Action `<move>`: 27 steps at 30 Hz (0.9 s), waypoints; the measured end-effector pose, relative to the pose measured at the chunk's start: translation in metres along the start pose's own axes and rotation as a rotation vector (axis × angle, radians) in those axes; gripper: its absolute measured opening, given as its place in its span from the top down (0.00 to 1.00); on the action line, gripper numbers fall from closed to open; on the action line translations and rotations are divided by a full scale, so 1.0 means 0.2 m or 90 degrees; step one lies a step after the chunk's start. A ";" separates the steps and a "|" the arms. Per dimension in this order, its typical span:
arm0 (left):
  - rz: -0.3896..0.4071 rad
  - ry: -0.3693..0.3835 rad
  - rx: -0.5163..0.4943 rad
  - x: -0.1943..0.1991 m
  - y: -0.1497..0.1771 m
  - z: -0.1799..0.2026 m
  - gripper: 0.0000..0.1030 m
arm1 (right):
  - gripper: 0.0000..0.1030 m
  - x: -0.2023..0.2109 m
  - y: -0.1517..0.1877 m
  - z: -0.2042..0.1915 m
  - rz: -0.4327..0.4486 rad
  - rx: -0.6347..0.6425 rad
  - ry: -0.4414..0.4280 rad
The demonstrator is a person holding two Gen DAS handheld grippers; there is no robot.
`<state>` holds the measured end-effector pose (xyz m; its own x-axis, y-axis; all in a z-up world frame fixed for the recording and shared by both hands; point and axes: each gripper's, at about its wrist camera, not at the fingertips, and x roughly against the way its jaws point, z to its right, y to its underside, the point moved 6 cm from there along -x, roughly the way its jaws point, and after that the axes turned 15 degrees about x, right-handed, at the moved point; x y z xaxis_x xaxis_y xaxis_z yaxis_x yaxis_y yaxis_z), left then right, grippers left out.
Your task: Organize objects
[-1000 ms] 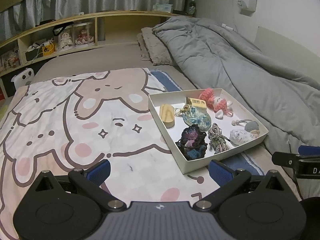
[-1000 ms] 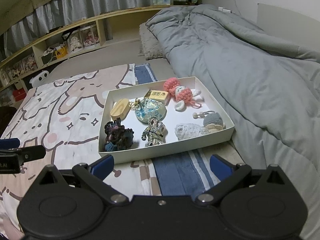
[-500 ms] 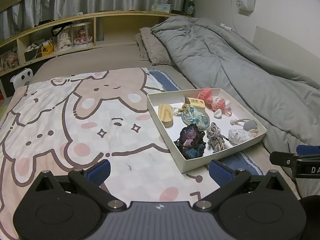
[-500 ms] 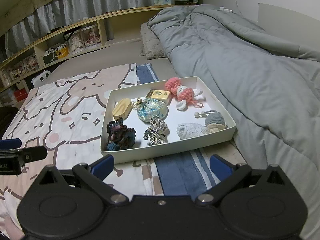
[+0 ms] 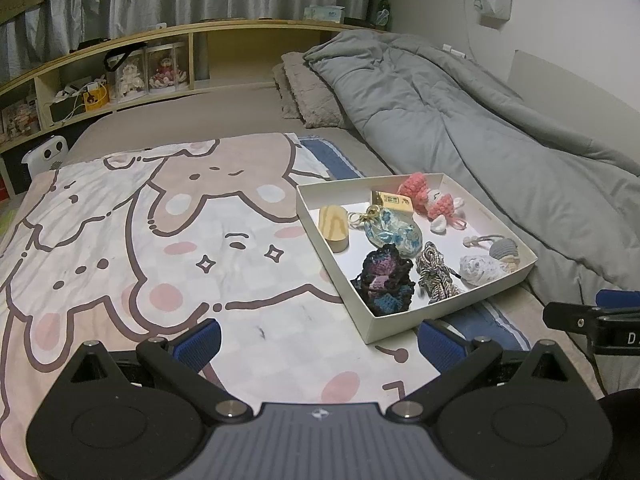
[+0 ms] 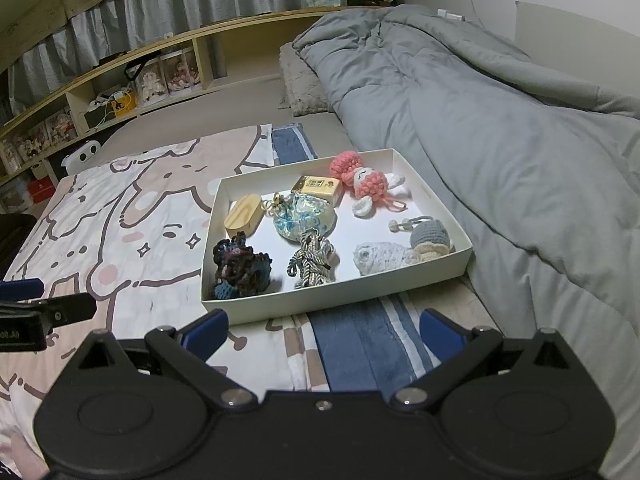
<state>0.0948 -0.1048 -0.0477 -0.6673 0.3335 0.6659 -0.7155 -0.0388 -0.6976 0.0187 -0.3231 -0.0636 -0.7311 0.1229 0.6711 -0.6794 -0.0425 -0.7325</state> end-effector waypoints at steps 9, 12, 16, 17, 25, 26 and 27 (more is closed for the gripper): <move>0.000 0.000 0.000 0.00 0.00 0.00 0.00 | 0.00 0.00 0.00 0.00 0.002 0.002 -0.001; 0.000 0.000 0.000 0.00 0.00 0.00 0.00 | 0.00 0.00 0.00 0.00 0.002 0.002 -0.001; 0.000 0.000 0.000 0.00 0.00 0.00 0.00 | 0.00 0.00 0.00 0.00 0.002 0.002 -0.001; 0.000 0.000 0.000 0.00 0.00 0.00 0.00 | 0.00 0.00 0.00 0.00 0.002 0.002 -0.001; -0.001 0.001 0.001 0.00 0.00 0.00 0.00 | 0.00 0.00 -0.01 0.01 0.005 -0.005 -0.006; -0.001 0.001 0.001 0.00 0.00 0.00 0.00 | 0.00 0.00 -0.01 0.01 0.005 -0.005 -0.006; -0.001 0.001 0.000 0.00 0.00 0.00 0.00 | 0.00 0.00 -0.01 0.01 0.005 -0.004 -0.006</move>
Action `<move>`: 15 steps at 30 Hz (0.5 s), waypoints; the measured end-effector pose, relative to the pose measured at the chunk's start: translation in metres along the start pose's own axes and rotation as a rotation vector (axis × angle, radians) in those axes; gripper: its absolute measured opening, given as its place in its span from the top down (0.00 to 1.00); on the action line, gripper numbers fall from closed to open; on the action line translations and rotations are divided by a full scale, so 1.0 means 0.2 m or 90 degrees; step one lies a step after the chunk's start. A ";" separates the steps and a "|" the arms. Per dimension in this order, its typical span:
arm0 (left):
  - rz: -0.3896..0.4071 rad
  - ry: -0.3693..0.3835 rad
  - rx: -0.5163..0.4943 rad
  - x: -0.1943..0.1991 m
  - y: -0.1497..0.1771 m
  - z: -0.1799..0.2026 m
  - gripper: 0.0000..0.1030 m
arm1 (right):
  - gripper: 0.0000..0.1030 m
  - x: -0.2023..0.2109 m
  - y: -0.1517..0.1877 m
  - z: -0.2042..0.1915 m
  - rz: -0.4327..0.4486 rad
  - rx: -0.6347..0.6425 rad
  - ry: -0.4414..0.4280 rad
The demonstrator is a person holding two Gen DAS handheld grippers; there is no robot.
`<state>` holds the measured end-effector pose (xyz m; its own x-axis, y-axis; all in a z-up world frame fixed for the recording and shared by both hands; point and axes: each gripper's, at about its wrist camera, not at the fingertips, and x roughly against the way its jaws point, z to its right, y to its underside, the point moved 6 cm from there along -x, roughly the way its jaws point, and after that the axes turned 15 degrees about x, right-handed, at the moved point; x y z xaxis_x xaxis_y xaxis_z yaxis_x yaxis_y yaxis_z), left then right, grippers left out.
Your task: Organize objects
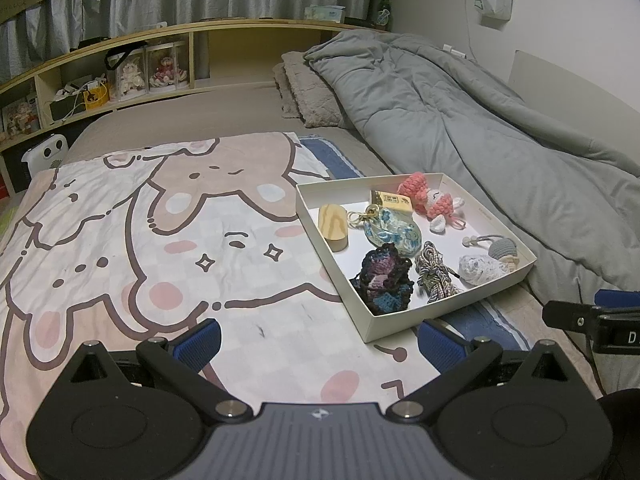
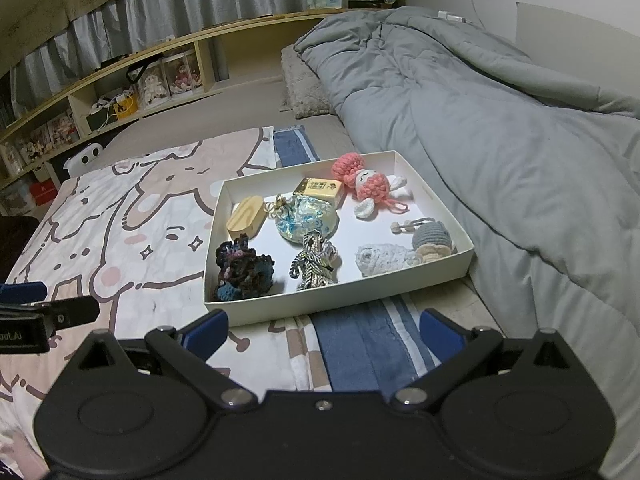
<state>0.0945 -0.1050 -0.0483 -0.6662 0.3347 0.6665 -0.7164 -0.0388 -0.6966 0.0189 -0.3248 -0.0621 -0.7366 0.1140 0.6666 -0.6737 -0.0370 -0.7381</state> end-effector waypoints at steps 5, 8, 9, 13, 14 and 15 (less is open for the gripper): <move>0.000 -0.002 0.001 0.00 0.00 0.00 0.00 | 0.00 0.00 0.00 0.00 -0.001 0.002 0.000; 0.000 -0.003 0.003 0.00 0.00 0.00 0.00 | 0.00 0.00 0.00 0.00 -0.001 0.002 0.000; 0.000 -0.003 0.002 0.00 0.00 0.00 0.00 | 0.00 0.00 0.00 0.00 -0.001 0.002 0.001; -0.001 -0.003 0.002 0.00 0.00 0.00 0.00 | 0.00 0.00 0.00 0.00 -0.001 0.003 0.002; 0.000 -0.003 0.002 0.00 0.00 0.00 0.00 | 0.00 0.00 0.00 0.00 -0.001 0.003 0.001; 0.000 -0.003 0.002 0.00 0.00 0.00 0.00 | 0.00 0.00 0.00 0.00 -0.001 0.003 0.001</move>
